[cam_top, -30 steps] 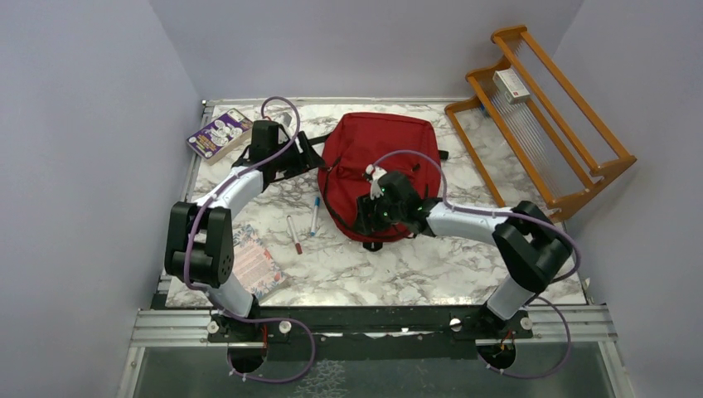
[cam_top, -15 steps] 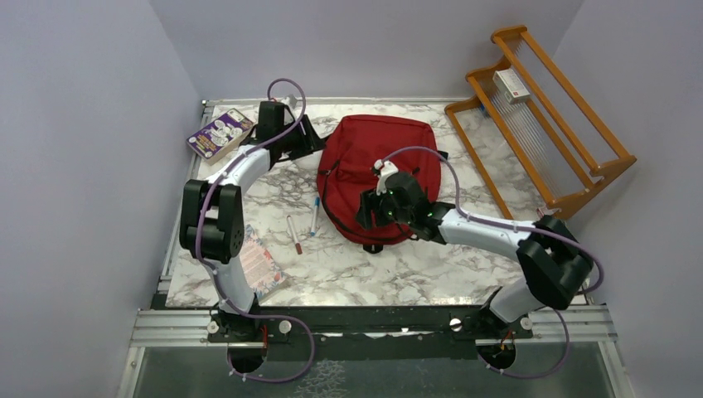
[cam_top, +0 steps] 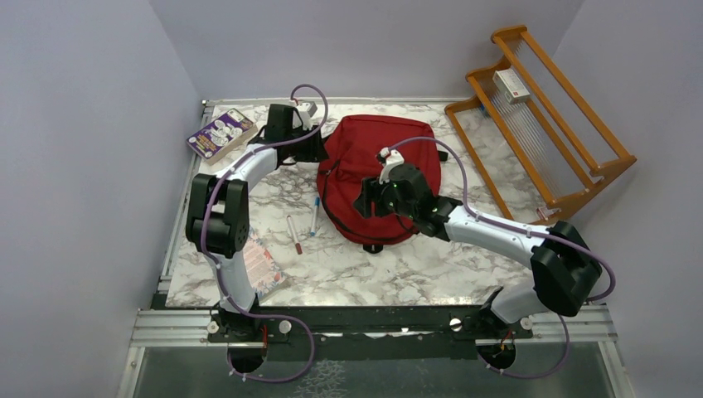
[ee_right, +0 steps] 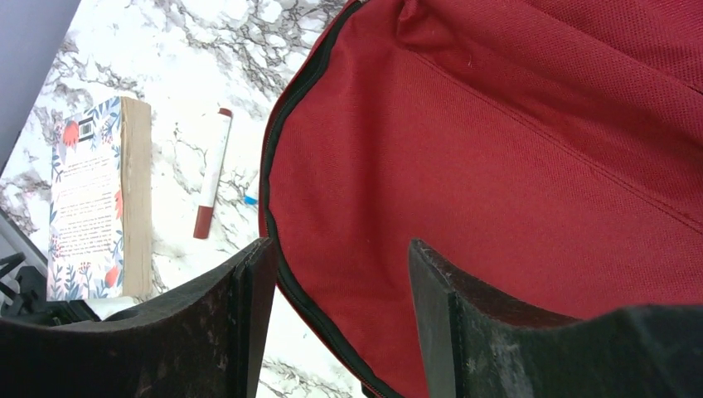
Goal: Pack the student bag
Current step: Adjust the student bag at the center of the board.
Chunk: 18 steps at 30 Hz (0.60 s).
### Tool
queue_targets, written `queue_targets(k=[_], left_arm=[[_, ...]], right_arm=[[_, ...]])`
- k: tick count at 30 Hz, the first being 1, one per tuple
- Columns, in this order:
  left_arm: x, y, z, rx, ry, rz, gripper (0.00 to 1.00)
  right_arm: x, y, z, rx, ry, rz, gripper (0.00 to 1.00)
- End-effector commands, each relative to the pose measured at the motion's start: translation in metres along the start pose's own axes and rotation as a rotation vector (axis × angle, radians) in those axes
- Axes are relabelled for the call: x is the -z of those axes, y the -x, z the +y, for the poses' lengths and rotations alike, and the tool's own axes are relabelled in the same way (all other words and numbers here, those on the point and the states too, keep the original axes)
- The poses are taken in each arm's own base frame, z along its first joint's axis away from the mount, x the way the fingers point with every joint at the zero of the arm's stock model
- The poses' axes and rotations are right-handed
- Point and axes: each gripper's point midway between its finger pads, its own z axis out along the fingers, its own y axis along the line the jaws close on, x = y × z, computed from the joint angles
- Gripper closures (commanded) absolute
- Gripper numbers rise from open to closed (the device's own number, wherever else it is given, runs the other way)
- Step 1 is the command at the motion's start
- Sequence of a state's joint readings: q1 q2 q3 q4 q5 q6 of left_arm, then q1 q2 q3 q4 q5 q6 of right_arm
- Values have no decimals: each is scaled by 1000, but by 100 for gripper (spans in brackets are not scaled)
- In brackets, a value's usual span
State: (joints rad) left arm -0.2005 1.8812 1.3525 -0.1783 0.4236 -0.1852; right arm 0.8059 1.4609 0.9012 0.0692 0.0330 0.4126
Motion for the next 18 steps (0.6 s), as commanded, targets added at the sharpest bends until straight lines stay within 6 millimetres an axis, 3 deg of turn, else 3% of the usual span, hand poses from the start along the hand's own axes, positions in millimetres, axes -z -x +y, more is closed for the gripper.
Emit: queue_targets(k=[1,10,18], left_arm=[[8,21,-19,-201,-79,-20,54],[-10,22,-37,-356,-163,15,54],[-23,2,-22,-385,-114,94,61]], right_arm=[[0,-2,-4,-19,-23,2,37],[8,-11,-11,-19,-47,13,37],[17,-14,-14,-42,-53,5,37]])
